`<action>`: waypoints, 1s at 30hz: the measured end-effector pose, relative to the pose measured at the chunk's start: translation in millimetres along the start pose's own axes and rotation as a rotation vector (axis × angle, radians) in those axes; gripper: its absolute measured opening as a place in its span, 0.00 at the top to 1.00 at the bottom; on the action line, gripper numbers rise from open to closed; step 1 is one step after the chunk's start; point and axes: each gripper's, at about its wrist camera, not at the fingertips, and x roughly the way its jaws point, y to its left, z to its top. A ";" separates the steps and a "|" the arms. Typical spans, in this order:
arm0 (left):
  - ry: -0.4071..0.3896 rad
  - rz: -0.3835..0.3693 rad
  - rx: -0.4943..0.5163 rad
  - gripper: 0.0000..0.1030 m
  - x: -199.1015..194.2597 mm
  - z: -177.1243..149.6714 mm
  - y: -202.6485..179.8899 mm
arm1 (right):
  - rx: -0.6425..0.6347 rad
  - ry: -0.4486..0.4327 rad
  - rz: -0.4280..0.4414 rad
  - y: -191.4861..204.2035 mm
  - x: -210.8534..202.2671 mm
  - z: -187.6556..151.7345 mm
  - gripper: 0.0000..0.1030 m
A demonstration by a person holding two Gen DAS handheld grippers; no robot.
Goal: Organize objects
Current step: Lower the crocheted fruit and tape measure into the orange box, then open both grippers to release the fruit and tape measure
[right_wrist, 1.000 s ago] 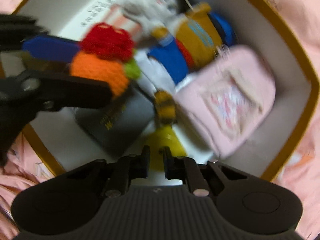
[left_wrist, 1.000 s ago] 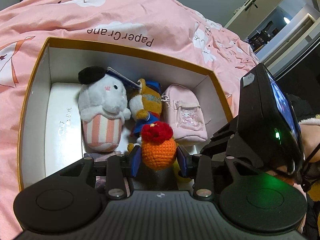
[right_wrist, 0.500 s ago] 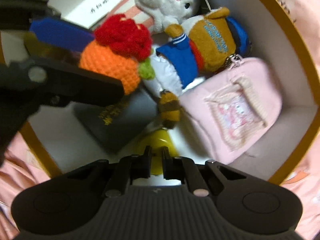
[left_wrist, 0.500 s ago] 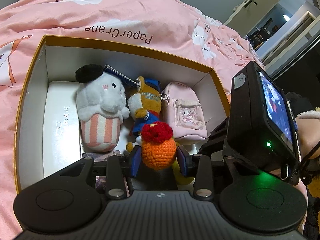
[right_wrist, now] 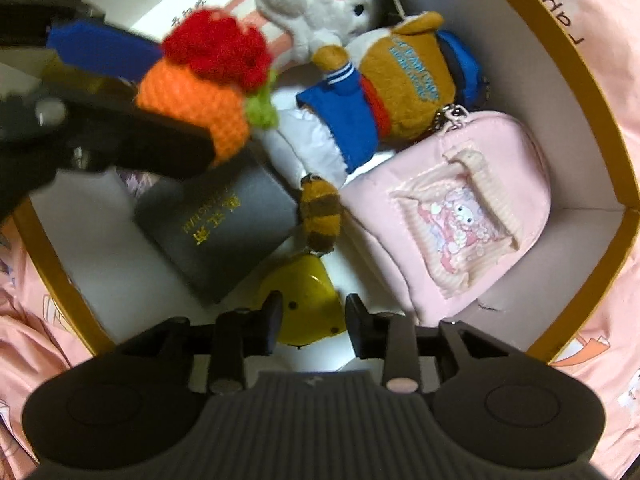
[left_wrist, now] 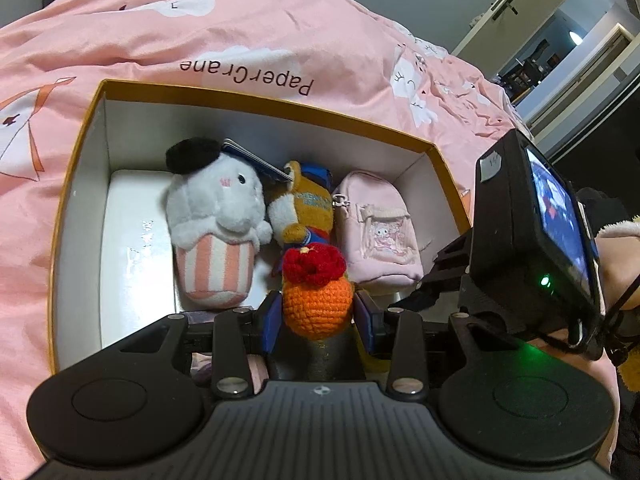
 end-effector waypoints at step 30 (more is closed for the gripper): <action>0.047 -0.017 0.035 0.57 9.8 -5.6 -7.4 | 0.022 0.064 -0.159 45.4 26.6 -34.2 0.46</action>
